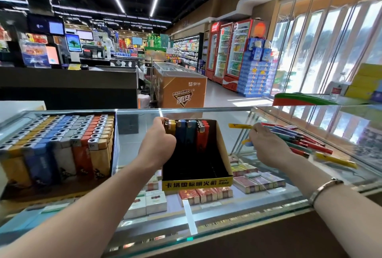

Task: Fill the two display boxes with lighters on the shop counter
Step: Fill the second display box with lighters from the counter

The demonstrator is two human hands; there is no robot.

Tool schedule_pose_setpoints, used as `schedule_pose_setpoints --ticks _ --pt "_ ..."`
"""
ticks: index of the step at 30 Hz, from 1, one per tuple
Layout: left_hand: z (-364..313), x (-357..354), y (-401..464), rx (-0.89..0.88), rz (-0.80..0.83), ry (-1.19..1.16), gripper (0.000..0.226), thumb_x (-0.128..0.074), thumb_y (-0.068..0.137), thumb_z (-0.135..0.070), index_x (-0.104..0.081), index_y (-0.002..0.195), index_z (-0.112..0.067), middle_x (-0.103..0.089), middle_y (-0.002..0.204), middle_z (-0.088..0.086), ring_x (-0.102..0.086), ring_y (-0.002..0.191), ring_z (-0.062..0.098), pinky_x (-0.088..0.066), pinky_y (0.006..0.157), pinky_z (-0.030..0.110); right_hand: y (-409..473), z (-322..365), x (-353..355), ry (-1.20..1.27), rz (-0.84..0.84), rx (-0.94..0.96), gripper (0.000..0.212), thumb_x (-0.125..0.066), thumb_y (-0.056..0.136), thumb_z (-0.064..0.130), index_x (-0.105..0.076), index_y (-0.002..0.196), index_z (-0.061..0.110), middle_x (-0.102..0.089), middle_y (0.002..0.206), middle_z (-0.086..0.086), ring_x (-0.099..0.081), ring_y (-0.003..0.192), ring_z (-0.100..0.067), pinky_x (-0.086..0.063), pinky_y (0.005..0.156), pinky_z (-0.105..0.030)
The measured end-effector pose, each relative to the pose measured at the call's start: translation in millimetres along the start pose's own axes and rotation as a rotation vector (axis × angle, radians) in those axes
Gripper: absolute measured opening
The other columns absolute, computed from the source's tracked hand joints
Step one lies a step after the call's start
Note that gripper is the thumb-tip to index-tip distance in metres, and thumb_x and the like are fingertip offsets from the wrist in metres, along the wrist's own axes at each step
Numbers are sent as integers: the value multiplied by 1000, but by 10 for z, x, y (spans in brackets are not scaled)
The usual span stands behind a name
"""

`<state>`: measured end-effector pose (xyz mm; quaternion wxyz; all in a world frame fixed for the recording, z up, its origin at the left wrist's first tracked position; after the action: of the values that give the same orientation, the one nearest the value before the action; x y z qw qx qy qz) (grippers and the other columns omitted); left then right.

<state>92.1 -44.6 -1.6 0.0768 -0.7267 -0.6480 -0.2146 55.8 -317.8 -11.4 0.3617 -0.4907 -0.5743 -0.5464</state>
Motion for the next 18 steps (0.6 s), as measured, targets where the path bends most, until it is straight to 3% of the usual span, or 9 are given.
schedule_pose_setpoints --ticks 3,7,11,15,18 --pt "-4 1 -7 1 5 -11 44 -42 79 5 -41 116 -18 -54 96 10 -55 90 24 -51 82 47 27 17 13 -4 26 41 20 -49 88 1 -42 101 14 -44 112 -3 -53 89 -19 -40 64 -29" --pt "13 6 -1 4 -18 -24 46 -43 77 6 -42 115 -20 -55 93 7 -55 87 22 -52 80 45 98 61 15 -69 26 122 25 -51 88 2 -37 99 19 -52 104 0 -51 87 -17 -34 65 -26" --pt "19 49 36 2 -98 -10 53 -42 72 6 -43 116 -24 -55 91 0 -54 86 19 -52 79 45 195 88 42 52 80 115 36 -45 85 -6 -27 91 24 -44 85 8 -48 80 -20 -31 60 -27" --pt "36 90 61 9 -139 -26 54 -42 69 6 -45 116 -22 -55 91 0 -54 84 17 -51 80 47 336 182 65 -75 44 140 22 -48 87 -2 -44 96 18 -54 102 -3 -52 90 -22 -35 67 -30" --pt "38 97 65 3 -166 -37 53 -40 69 6 -47 114 -21 -55 90 0 -53 83 17 -51 80 48 444 217 26 -166 -30 88 19 -49 90 5 -56 107 11 -50 106 -6 -53 96 -25 -37 66 -32"
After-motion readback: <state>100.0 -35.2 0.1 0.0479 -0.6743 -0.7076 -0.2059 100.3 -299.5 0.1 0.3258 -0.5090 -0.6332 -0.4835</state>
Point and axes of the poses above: each hand's wrist, its own y-axis towards the middle knuckle, its own x-axis out of the back of the hand, z = x × y, the point moved 2 cm from there along y, towards the middle knuckle
